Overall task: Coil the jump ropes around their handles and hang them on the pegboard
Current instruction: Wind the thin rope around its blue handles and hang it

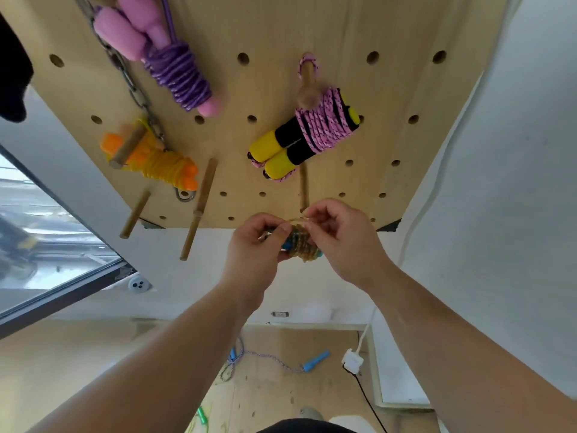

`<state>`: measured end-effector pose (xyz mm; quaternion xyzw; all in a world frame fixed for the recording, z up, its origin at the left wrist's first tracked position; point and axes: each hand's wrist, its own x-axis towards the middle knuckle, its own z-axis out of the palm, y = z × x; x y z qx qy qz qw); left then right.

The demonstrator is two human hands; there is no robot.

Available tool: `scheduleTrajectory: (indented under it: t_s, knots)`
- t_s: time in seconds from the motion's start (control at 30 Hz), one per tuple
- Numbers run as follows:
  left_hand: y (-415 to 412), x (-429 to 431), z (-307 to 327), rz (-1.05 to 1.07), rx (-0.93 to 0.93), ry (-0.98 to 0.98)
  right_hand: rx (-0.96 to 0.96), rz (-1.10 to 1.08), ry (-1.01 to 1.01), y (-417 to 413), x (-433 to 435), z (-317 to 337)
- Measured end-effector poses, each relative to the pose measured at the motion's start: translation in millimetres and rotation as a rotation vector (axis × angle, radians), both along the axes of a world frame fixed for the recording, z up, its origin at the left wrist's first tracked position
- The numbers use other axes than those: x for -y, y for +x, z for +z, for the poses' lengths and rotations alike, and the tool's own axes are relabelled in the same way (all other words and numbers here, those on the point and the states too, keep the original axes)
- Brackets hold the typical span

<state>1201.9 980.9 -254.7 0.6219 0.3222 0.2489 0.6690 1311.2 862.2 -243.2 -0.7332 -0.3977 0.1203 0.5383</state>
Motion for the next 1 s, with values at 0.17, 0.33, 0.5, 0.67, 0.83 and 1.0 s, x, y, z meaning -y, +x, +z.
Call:
scheduleTrajectory:
  t_s: [0.17,0.33,0.5,0.67,0.83,1.0]
  knots:
    - [13,1,5,0.003,-0.029,0.211,0.058,-0.042,0.076,14,1,-3]
    - [21,3,4,0.039,-0.058,0.286,0.136,-0.036,0.100,25,-3,-2]
    - [26,-5,0,0.044,-0.044,0.349,0.174,-0.059,0.134,26,-10,-2]
    - [39,-8,-2,0.029,-0.029,0.315,0.164,-0.058,0.122,34,-16,-9]
    - [51,-11,-4,0.069,0.031,0.184,0.118,-0.085,0.121,40,-20,-11]
    - [70,-13,-7,0.113,0.115,0.022,0.166,-0.226,0.144,53,-37,-8]
